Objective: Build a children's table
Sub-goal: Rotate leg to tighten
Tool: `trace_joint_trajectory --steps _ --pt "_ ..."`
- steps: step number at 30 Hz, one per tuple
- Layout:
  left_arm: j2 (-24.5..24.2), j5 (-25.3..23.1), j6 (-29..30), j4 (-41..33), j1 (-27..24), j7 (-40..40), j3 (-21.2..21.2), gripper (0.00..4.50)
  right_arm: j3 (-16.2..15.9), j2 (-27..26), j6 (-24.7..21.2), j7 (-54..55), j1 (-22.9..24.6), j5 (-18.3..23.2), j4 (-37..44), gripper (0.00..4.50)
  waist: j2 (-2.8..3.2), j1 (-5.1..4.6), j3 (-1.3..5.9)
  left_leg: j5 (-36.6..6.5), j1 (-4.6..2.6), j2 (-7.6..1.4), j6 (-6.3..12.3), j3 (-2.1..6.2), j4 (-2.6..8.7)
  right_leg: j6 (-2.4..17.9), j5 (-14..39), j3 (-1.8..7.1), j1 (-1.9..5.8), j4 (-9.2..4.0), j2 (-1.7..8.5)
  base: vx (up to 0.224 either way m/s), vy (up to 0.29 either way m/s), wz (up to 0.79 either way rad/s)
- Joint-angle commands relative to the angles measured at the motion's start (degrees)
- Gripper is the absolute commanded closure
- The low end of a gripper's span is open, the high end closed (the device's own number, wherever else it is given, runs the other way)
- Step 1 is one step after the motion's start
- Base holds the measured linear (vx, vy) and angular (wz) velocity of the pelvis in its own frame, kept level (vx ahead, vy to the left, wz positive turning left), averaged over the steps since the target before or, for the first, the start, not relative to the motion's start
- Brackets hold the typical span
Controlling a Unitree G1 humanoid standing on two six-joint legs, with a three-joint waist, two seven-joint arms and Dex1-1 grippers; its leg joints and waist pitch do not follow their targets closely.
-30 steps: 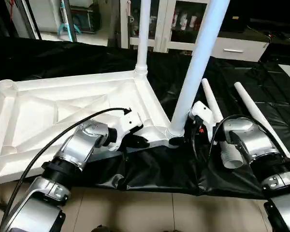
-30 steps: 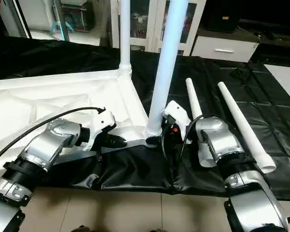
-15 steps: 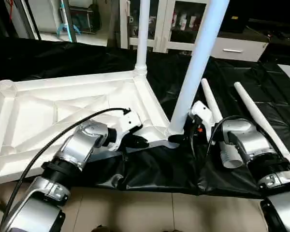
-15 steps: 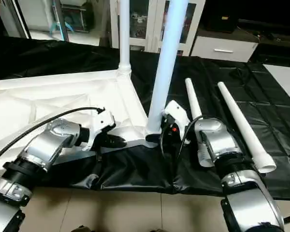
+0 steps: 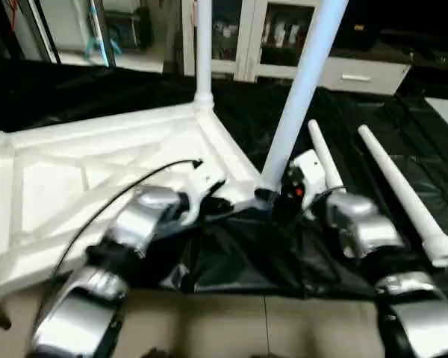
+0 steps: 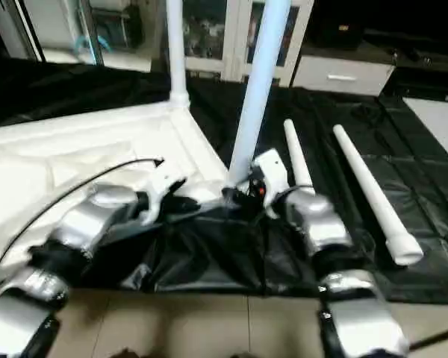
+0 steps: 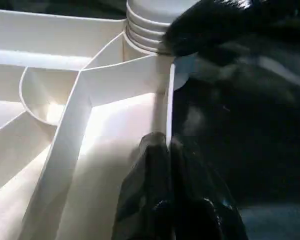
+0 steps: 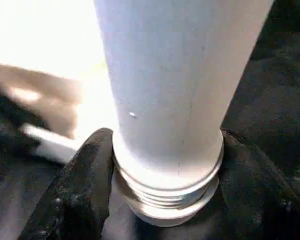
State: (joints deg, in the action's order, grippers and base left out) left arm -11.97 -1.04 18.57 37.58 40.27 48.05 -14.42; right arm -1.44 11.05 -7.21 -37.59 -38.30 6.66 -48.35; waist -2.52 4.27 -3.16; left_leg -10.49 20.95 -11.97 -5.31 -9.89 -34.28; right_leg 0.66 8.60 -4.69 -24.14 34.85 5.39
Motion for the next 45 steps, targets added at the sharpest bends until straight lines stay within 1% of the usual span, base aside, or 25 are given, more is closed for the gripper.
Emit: trace_joint_trajectory --steps 1,3,4,5,7,9,11,14,15,17,18,19,20,21,24,26,29,30,32,36,37,38,41,44,45 --pt "3.92 1.67 -4.03 3.14 3.11 -7.56 3.25 4.5 -0.75 -5.99 2.0 7.09 -0.78 1.23 -1.43 1.83 -0.78 -0.05 4.27 -10.03 -0.32 -0.79 1.58 -0.29 4.05 10.29 17.34 2.34 3.21 -4.08 2.77 0.0 0.0 0.0" --pt "4.56 1.32 -4.92 4.95 4.15 -9.49 3.77 4.5 0.07 -7.67 2.36 12.46 -1.28 0.49 -3.12 1.83 -0.16 -0.39 4.16 -10.35 -0.39 -0.74 0.72 -0.27 4.25 10.17 17.61 2.39 2.97 -4.23 2.68 0.0 0.0 0.0" --pt "4.94 1.06 -5.46 6.03 4.77 -10.61 4.11 4.5 0.64 -8.69 2.56 15.81 -1.63 -0.01 -4.21 1.83 -0.38 -0.33 4.28 -10.72 -0.43 -0.73 0.65 -0.24 4.18 10.11 17.39 2.35 3.11 -4.2 2.78 0.0 0.0 0.0" --pt "5.96 0.43 -6.56 8.76 6.52 -13.21 4.63 4.5 2.09 -11.04 3.05 23.57 -2.74 -1.08 -6.55 1.83 -0.03 -0.72 4.24 -10.74 -0.28 -0.66 0.56 -0.22 4.25 10.31 16.55 2.44 3.02 -4.12 2.67 0.0 0.0 0.0" --pt "6.97 -0.17 -7.64 11.32 8.27 -15.85 4.92 4.5 3.48 -13.27 3.6 31.52 -3.96 -1.91 -8.54 1.83 -0.01 -0.7 4.33 -11.68 -0.72 -0.54 -0.11 -0.24 4.25 10.1 17.1 2.44 2.75 -4.25 2.65 0.0 0.0 0.0" --pt "7.88 -0.52 -9.03 13.49 9.77 -18.07 5.13 4.5 3.68 -16.15 3.49 38.08 -5.47 -2.94 -10.62 1.83 0.01 -0.78 4.25 -12.34 -0.67 -0.51 -0.14 -0.31 4.33 9.76 16.6 2.55 2.76 -4.2 2.46 0.0 0.0 0.0" --pt "8.34 -0.61 -10.12 14.81 10.51 -18.79 5.34 4.5 2.75 -17.84 4.35 41.29 -6.53 -4.56 -11.68 1.83 0.25 -0.75 4.34 -11.87 -0.48 -0.42 0.13 -0.23 4.34 9.62 14.64 2.63 2.91 -3.92 2.42 0.0 0.0 0.0" --pt "8.42 -0.77 -10.86 15.54 10.65 -18.45 5.25 4.5 2.79 -18.07 5.87 42.51 -7.36 -4.97 -12.0 1.84 0.01 -0.72 4.25 -12.56 -0.5 -0.35 0.83 -0.4 4.31 9.73 13.99 2.75 2.95 -3.97 2.39 0.0 0.0 0.0" --pt "8.32 -0.86 -11.44 16.14 10.73 -18.04 5.05 4.5 3.6 -18.03 6.73 42.9 -7.75 -4.46 -12.51 1.84 0.57 -0.63 4.23 -12.68 -0.52 -0.39 0.81 -0.31 4.37 9.8 13.95 2.77 2.98 -3.94 2.47 0.0 0.0 0.0" --pt "8.06 -1.01 -12.21 16.87 10.73 -17.43 4.83 4.5 4.77 -17.77 7.73 42.27 -8.0 -3.73 -12.93 1.84 0.49 -0.76 4.21 -13.76 -0.54 -0.26 1.06 -0.46 4.32 9.74 14.37 2.8 2.97 -4.19 2.3 0.0 0.0 0.0" --pt "8.02 -1.06 -12.29 17.0 10.78 -17.22 4.76 4.5 4.8 -17.69 7.88 42.17 -8.0 -3.8 -12.87 1.84 0.85 -0.71 4.19 -13.88 -0.57 -0.26 1.07 -0.41 4.33 9.8 14.6 2.82 2.94 -4.17 2.34 0.0 0.0 0.0" --pt "8.0 -1.24 -12.81 17.44 10.9 -16.55 4.58 4.5 4.29 -17.41 8.46 39.1 -7.4 -3.68 -11.49 1.84 0.69 -0.72 4.2 -13.87 -0.49 -0.33 1.14 -0.4 4.36 9.91 14.63 2.79 3.03 -4.18 2.34 0.0 0.0 0.0" --pt "7.93 -1.38 -13.22 17.62 10.85 -16.04 4.36 4.5 3.83 -17.05 8.96 38.25 -6.64 -3.9 -10.09 1.28 0.58 -0.73 4.19 -13.72 -0.39 -0.32 1.32 -0.38 4.36 9.86 14.67 2.78 3.13 -4.16 2.3 0.0 0.0 0.0" --pt "7.85 -1.56 -13.67 17.68 10.76 -15.57 4.1 4.5 3.41 -16.66 8.94 37.21 -5.72 -3.93 -8.38 1.14 0.62 -0.65 4.18 -13.52 -0.35 -0.33 1.41 -0.37 4.37 9.84 14.55 2.8 3.17 -4.17 2.34 0.0 0.0 0.0" --pt "7.9 -1.78 -14.36 18.0 10.66 -15.02 4.01 4.5 2.77 -15.78 8.3 36.56 -3.62 -3.92 -4.6 1.02 0.71 -0.71 4.07 -12.57 0.03 -0.29 2.0 -0.27 4.51 9.6 13.81 2.76 3.43 -4.19 2.25 0.0 0.0 0.0" --pt "8.16 -1.92 -15.36 18.57 10.61 -14.51 3.97 4.5 0.51 -13.25 3.45 34.02 1.25 -4.64 4.39 0.69 0.36 -0.71 4.23 -10.8 -0.02 -0.35 2.28 -0.23 4.35 9.52 11.76 2.79 3.68 -3.97 2.08 0.0 0.0 0.0" --pt "8.37 -2.09 -16.5 19.38 10.77 -14.22 3.91 4.5 -1.25 -11.12 -0.84 31.26 5.84 -4.75 12.55 0.67 0.82 -0.76 4.33 -8.84 -0.2 -0.39 3.36 -0.34 4.18 11.09 8.05 2.93 3.56 -3.66 2.12 0.0 0.0 0.0" --pt "8.69 -2.23 -17.11 20.03 11.24 -14.1 3.97 4.5 -2.1 -9.46 -4.0 28.92 9.62 -3.92 19.31 0.67 1.34 -0.51 4.25 -9.34 -0.4 -0.44 3.31 -0.35 4.24 11.07 8.4 2.93 3.48 -3.9 2.11 0.0 0.0 0.0" --pt "9.23 -2.38 -18.39 20.84 11.84 -14.12 3.93 4.5 -2.59 -7.96 -6.74 26.49 13.18 -2.55 25.69 0.67 0.78 -0.27 4.21 -9.26 -0.29 -0.46 3.8 -0.3 4.37 10.83 7.82 2.97 3.85 -3.93 2.05 0.0 0.0 0.0" --pt "10.91 -1.31 -22.7 21.94 12.44 -16.18 5.27 4.5 -2.38 -6.74 -9.57 25.34 17.9 -1.59 33.56 0.67 0.55 0.23 4.01 -11.77 -0.54 -0.6 3.28 -0.36 4.44 9.93 13.15 3.02 3.52 -4.62 2.39 0.0 0.0 0.0" --pt "10.94 -1.26 -22.73 21.95 12.44 -16.17 5.31 4.06 -2.37 -6.73 -9.62 25.34 17.96 -1.58 33.66 0.63 0.45 0.21 3.91 -12.07 -0.39 -0.56 3.22 -0.31 4.55 9.54 14.35 2.99 3.56 -4.78 2.35 0.0 0.0 0.0" --pt "11.26 -0.02 -22.6 21.39 12.34 -14.06 5.97 3.95 -1.77 -6.93 -10.78 26.27 18.71 -1.6 34.99 0.63 0.45 0.39 4.03 -12.17 -0.53 -0.65 2.8 -0.27 4.57 9.06 15.63 3.03 3.36 -4.85 2.49 0.0 0.0 0.0" --pt "11.27 -0.18 -23.32 21.48 12.48 -13.78 6.12 3.74 -1.62 -6.84 -12.82 26.8 19.49 -1.76 37.02 0.63 0.81 0.66 3.97 -12.04 -0.71 -0.85 2.22 -0.22 4.61 10.28 13.38 3.02 3.06 -4.72 2.43 0.0 0.0 0.0" --pt "10.92 -0.15 -24.19 20.88 12.82 -14.67 6.77 3.51 -1.93 -6.6 -14.8 26.63 19.84 -1.7 39.46 0.63 0.62 0.43 4.05 -11.1 -0.36 -0.81 2.02 -0.09 4.7 9.98 10.97 2.98 3.53 -4.33 2.51 0.0 0.0 0.0" --pt "10.55 -0.24 -24.72 20.44 12.87 -15.73 7.08 3.47 -2.1 -6.45 -15.16 26.25 19.89 -1.54 40.05 0.63 -0.32 0.34 4.02 -10.83 -0.27 -0.79 2.38 -0.21 4.64 9.9 10.71 2.97 3.59 -4.4 2.45 0.0 0.0 0.0"
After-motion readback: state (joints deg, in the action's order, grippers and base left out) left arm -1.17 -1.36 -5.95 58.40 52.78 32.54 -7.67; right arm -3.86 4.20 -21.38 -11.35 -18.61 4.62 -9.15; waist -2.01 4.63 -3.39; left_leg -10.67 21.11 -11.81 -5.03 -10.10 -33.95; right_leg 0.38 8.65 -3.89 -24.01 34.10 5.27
